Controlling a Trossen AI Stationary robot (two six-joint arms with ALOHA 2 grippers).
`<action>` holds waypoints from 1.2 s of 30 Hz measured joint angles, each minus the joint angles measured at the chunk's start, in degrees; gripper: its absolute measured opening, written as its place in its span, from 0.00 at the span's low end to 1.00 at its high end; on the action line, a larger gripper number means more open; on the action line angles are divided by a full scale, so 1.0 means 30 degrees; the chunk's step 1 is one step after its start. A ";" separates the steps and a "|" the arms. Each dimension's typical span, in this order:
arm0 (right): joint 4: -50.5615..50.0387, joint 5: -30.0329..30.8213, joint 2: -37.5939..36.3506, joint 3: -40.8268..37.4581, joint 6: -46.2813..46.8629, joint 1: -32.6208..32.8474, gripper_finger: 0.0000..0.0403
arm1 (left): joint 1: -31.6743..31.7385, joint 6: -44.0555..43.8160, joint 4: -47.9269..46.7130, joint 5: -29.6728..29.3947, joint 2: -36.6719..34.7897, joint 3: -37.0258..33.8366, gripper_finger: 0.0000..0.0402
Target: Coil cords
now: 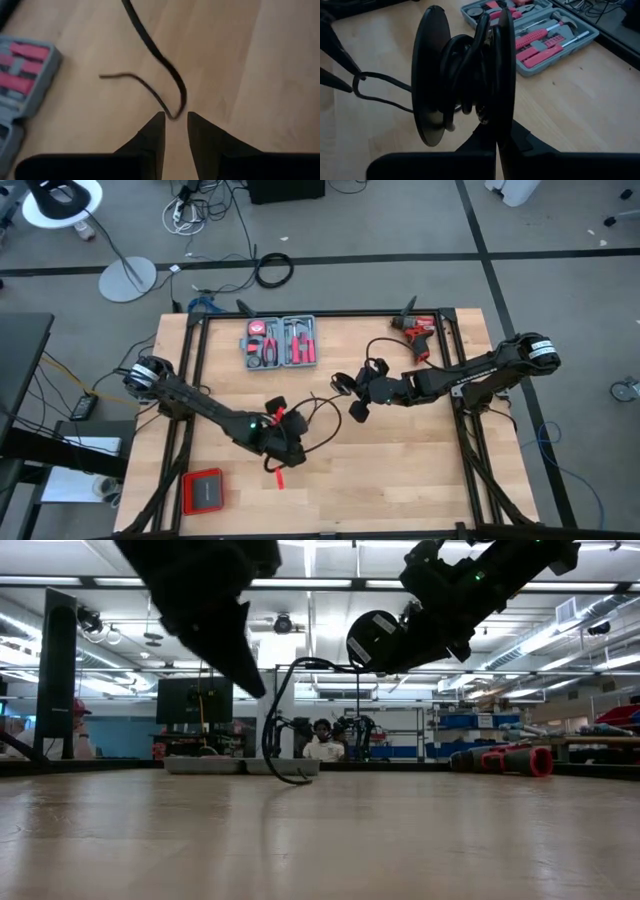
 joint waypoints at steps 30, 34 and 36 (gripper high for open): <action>0.0475 0.0080 -0.0015 0.0007 -0.0007 -0.0007 0.00 | 0.0756 0.0049 0.5732 0.0666 0.1663 -0.2351 0.42; 0.0451 0.0080 -0.0015 0.0007 -0.0022 0.0000 0.00 | 0.0807 0.0100 0.5471 -0.0428 0.1758 -0.2352 0.34; 0.0455 0.0080 -0.0015 0.0007 -0.0022 0.0000 0.00 | 0.0833 0.0462 0.5471 -0.0888 0.1770 -0.2358 0.23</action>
